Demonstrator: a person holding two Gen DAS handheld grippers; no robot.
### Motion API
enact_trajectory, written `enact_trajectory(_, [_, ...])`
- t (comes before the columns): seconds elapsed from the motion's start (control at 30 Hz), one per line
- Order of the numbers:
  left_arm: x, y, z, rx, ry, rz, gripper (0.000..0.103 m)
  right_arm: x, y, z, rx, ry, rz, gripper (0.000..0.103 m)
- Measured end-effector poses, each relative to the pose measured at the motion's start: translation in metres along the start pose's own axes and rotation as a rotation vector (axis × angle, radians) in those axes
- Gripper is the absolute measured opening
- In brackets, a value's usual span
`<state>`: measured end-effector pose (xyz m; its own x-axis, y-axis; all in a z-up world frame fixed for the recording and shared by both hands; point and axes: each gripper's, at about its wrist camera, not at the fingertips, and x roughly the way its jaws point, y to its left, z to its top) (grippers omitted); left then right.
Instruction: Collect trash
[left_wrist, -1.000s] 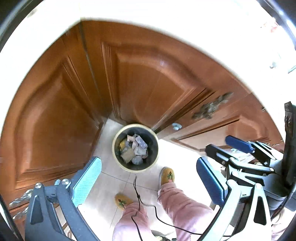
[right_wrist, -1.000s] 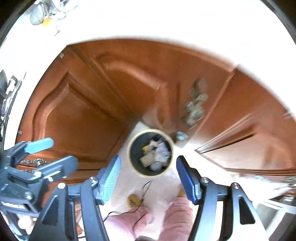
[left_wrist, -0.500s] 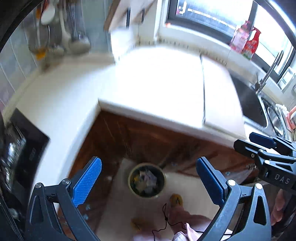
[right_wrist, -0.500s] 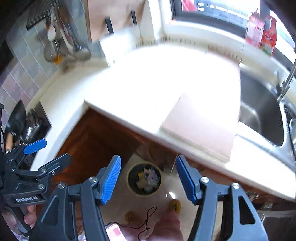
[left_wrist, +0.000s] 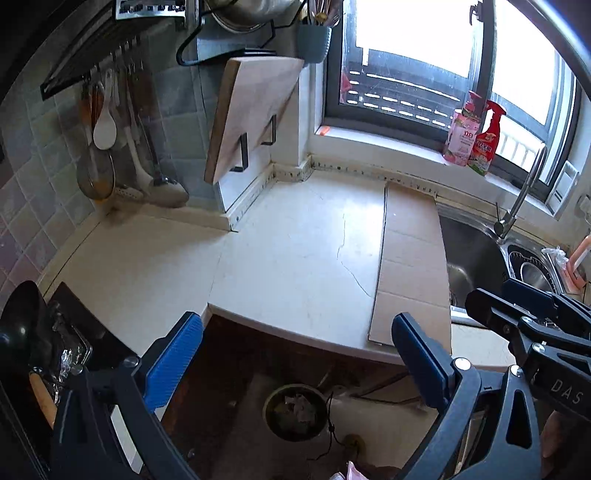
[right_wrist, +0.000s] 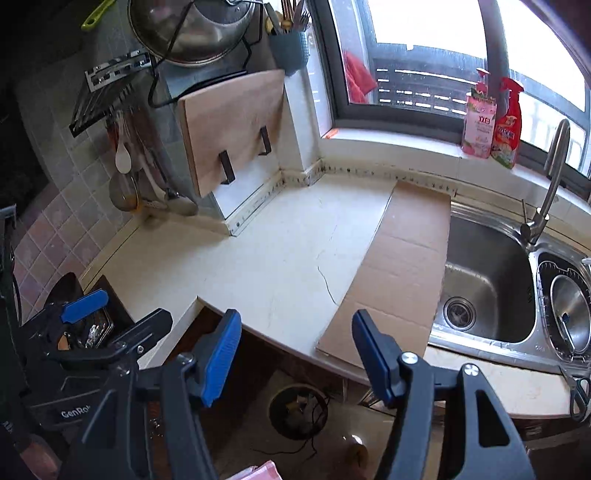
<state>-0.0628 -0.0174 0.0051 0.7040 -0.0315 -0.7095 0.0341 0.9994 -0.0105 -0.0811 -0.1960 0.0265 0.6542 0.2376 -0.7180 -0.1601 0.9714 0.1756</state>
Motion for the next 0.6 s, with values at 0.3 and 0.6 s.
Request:
enact_trajectory(0.3, [-0.023,-0.004,0.023,-0.018,-0.057,0.040,0.101,-0.009,-0.003,0.017,0.018,-0.052,-0.003,0.063])
enact_trajectory(0.6, [-0.028,-0.004,0.019,-0.035,-0.064,0.072,0.102,-0.017,0.000,0.017,0.007,-0.068,-0.001,0.063])
